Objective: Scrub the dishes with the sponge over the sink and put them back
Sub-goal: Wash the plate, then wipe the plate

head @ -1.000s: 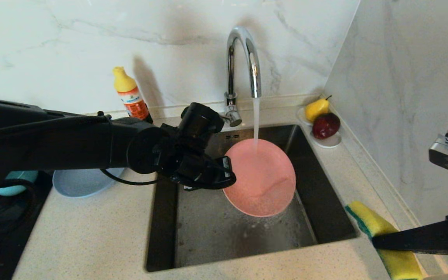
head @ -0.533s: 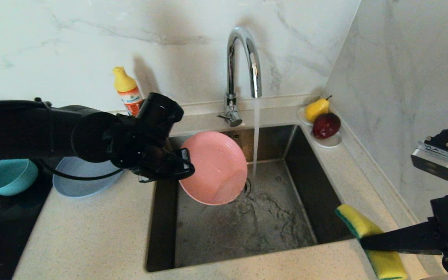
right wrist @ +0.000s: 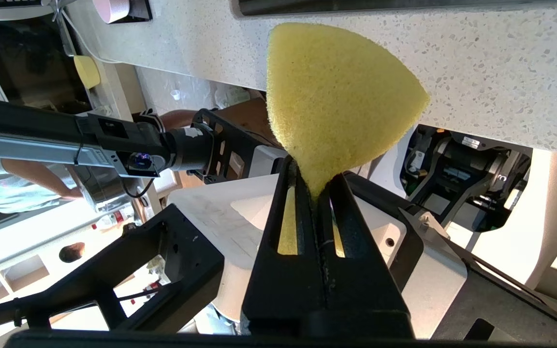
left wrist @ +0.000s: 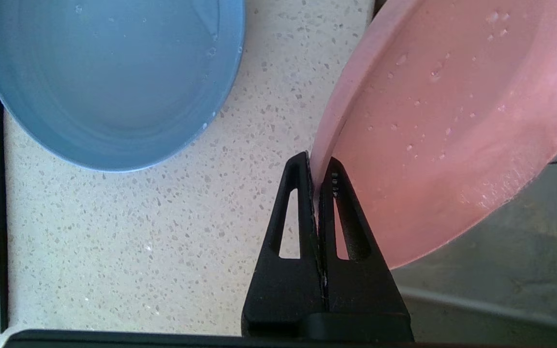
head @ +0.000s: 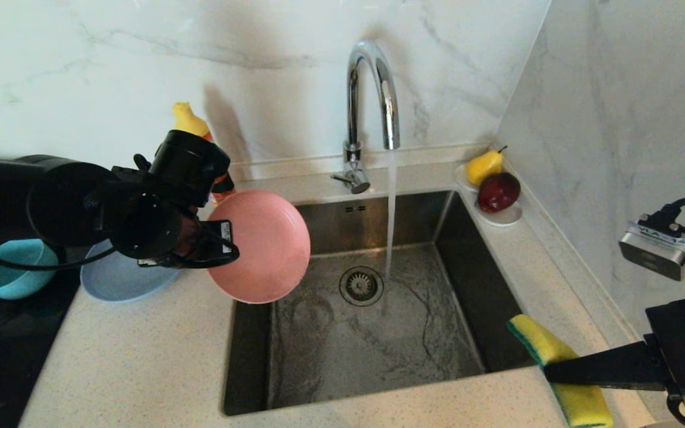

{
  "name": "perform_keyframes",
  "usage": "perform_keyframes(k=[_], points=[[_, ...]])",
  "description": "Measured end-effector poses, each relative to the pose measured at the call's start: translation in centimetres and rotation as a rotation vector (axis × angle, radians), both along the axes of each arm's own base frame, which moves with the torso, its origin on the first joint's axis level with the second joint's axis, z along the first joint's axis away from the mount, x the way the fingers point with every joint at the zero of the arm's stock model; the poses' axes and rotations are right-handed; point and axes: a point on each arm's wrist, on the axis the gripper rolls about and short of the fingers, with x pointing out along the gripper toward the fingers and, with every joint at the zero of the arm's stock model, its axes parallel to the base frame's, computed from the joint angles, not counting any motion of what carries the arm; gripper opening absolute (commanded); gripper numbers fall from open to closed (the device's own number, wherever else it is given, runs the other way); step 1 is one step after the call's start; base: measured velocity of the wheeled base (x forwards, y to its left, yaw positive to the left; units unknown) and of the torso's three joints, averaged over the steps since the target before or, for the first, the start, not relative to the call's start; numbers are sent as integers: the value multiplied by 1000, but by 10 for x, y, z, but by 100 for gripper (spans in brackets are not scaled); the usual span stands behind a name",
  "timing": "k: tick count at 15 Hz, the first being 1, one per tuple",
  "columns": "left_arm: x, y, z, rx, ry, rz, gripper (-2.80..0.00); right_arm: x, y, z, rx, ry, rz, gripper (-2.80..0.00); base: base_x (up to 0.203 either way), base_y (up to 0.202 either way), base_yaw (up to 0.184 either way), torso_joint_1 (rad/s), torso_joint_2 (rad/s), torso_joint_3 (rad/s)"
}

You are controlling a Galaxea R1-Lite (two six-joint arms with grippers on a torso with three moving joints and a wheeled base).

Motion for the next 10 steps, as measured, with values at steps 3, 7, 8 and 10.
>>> perform_keyframes(k=[3, 7, 8, 10], points=[[0, 0, 1, -10, -23, 2, -280, 0, 0, 0, -2, 0, 0, -280, 0, 0, 0, 0, 0, 0], [-10, 3, 13, -51, -50, -27, -280, 1, 2, 2, 9, -4, 17, -280, 0, 0, 0, 0, 0, 0], [-18, 5, 19, -86, -54, -63, -280, 1, 3, 6, 22, -7, 35, -280, 0, 0, 0, 0, 0, 0], [-36, 10, 28, -157, -53, -149, -280, 2, 7, 9, 33, 1, 67, -280, 0, 0, 0, 0, 0, 0]])
